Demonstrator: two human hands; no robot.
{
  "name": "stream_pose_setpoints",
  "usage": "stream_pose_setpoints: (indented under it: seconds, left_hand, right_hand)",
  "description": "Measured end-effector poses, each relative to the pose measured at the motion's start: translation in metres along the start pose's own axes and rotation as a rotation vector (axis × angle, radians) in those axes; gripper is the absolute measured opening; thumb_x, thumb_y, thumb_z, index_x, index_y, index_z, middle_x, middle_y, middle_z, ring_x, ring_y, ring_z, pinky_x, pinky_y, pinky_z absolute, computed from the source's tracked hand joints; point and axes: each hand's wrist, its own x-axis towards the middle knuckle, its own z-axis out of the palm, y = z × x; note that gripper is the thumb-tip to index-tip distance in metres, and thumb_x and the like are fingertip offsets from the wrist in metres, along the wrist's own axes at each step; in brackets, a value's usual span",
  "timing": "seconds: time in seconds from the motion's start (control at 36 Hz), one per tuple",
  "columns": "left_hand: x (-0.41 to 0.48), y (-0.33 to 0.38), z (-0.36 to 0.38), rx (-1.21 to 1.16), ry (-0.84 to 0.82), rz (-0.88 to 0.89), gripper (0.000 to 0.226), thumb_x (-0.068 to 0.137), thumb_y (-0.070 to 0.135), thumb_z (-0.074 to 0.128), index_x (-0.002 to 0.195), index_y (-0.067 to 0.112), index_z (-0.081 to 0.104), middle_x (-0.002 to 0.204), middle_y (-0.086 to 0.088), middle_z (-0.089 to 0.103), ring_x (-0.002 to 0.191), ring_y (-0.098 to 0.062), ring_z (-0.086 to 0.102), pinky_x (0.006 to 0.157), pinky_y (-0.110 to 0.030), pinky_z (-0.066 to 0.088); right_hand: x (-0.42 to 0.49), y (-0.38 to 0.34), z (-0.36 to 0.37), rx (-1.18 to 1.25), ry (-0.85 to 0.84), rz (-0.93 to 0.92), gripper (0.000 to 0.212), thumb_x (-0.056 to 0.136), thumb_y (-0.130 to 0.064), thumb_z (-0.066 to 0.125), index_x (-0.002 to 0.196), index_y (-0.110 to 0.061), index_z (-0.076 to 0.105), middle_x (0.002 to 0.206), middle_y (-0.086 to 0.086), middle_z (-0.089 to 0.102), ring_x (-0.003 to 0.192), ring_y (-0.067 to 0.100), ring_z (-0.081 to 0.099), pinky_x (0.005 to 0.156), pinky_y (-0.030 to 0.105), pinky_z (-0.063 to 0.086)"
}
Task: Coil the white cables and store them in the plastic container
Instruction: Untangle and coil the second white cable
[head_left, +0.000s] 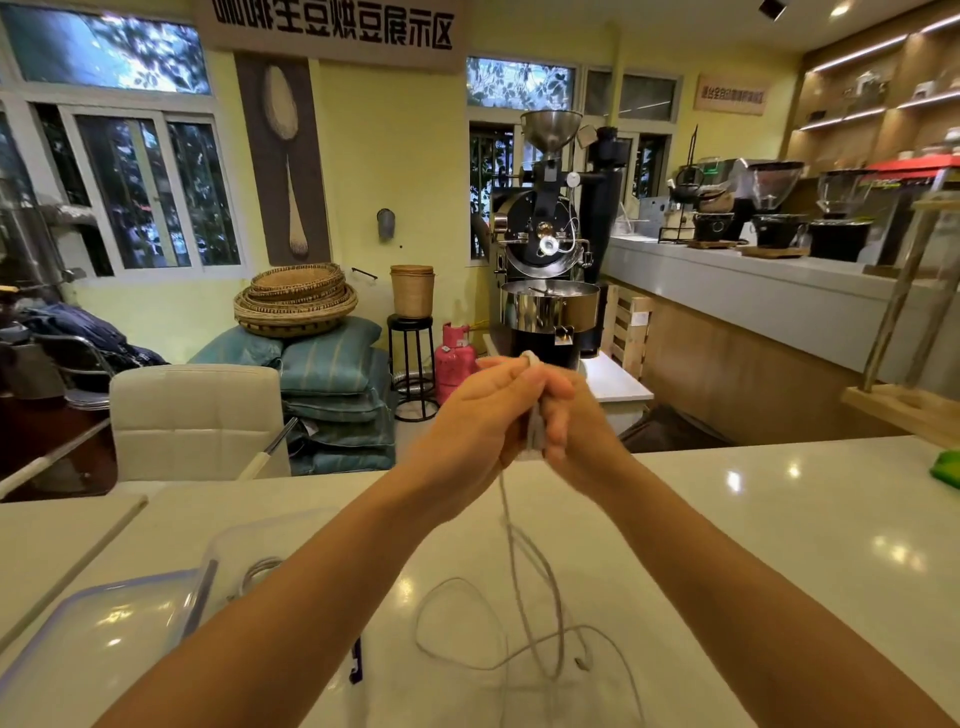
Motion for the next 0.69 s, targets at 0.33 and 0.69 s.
stream_pose_setpoints:
  seconds: [0.33,0.69]
  left_hand:
    - [0.036,-0.006,-0.051,0.519,0.274,0.104,0.029,0.097,0.012,0.030,0.074,0.016,0.048,0.068,-0.001,0.062,0.057,-0.001,0.063,0.064,-0.018,0.055]
    - [0.017,-0.033,-0.062,1.149,0.030,-0.082,0.025,0.095,0.018,0.036,0.070,0.019,0.035,0.067,0.006,0.050,0.054,-0.003,0.047,0.051,-0.015,0.043]
  right_hand:
    - [-0.022,0.014,0.017,-0.025,-0.250,0.537,0.021,0.094,-0.012,0.041,0.098,-0.019,0.060,0.061,-0.002,0.059,0.045,0.004,0.049,0.049,0.016,0.045]
    - [-0.015,-0.041,-0.012,-0.749,-0.715,0.681,0.018,0.093,-0.007,0.039,0.086,-0.020,0.050,0.069,-0.003,0.059,0.044,0.002,0.049,0.053,0.014,0.044]
